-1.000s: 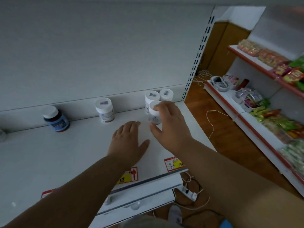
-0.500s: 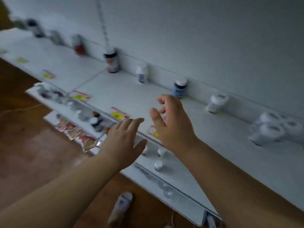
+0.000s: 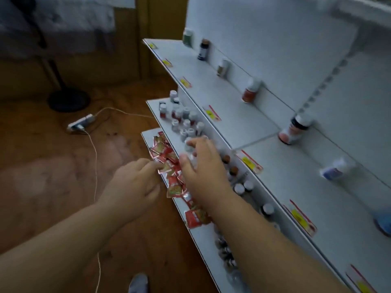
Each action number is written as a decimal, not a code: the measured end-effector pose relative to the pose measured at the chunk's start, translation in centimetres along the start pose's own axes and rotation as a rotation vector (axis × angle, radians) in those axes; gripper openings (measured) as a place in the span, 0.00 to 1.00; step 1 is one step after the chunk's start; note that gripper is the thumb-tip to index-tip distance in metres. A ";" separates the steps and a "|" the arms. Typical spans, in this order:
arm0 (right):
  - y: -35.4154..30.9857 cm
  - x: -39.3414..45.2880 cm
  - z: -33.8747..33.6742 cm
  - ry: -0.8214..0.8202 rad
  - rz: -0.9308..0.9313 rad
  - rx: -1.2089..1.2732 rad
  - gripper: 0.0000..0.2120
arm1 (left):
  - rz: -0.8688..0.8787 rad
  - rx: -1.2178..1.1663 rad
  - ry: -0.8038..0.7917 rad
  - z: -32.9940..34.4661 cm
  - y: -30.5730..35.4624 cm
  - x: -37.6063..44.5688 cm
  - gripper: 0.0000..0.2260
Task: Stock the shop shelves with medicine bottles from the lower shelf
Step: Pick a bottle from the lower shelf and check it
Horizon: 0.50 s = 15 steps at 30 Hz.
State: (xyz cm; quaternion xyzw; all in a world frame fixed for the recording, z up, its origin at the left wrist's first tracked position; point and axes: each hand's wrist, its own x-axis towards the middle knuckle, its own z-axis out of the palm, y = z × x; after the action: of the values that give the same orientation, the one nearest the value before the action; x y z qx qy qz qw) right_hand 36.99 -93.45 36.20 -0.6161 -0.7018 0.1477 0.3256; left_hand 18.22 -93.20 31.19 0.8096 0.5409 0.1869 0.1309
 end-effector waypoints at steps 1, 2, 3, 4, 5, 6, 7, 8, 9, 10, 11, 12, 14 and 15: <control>-0.9 1.6 0.9 -0.014 0.008 0.008 0.13 | -0.013 0.017 -0.010 -1.1 -1.8 0.9 0.19; -1.6 3.1 1.8 -0.027 0.022 0.017 0.13 | -0.028 0.021 -0.014 -2.2 -3.4 2.0 0.20; -2.0 4.7 2.6 -0.038 0.034 0.024 0.14 | -0.047 0.015 -0.015 -2.8 -4.8 3.2 0.21; -2.2 6.3 3.4 -0.040 0.041 0.026 0.14 | -0.062 0.006 -0.016 -3.3 -6.0 4.6 0.22; -2.2 7.7 4.0 -0.039 0.050 0.023 0.15 | -0.065 -0.001 -0.019 -3.6 -6.7 6.0 0.23; -2.0 9.1 4.7 -0.042 0.055 0.020 0.15 | -0.063 -0.011 -0.023 -3.6 -7.4 7.3 0.24; -1.8 11.0 5.7 -0.055 0.057 0.018 0.14 | -0.068 -0.026 -0.018 -3.6 -8.5 8.9 0.25; -1.5 12.8 6.9 -0.073 0.061 0.014 0.15 | -0.079 -0.038 -0.012 -3.4 -9.8 10.6 0.25; -1.1 14.7 8.0 -0.088 0.073 0.009 0.15 | -0.089 -0.041 -0.012 -3.1 -11.0 12.3 0.25; -0.5 16.7 9.1 -0.095 0.085 0.010 0.15 | -0.095 -0.040 -0.022 -2.7 -12.3 14.0 0.24; 0.1 18.7 10.2 -0.090 0.090 0.019 0.15 | -0.093 -0.038 -0.038 -2.3 -13.7 15.8 0.23; 0.9 20.9 11.3 -0.086 0.086 0.026 0.15 | -0.090 -0.026 -0.055 -2.1 -15.2 17.7 0.22; 2.0 25.5 13.6 -0.107 0.108 0.033 0.14 | -0.095 0.000 -0.105 -2.3 -18.4 21.7 0.23; 2.3 27.9 14.7 -0.125 0.128 0.046 0.13 | -0.103 0.003 -0.125 -2.8 -20.0 23.8 0.23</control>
State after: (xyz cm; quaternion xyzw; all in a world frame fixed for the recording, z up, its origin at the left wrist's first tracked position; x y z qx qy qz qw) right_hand 28.56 -63.32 31.55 -0.6417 -0.6764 0.2221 0.2852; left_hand 8.67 -63.58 29.23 0.7911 0.5726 0.1280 0.1728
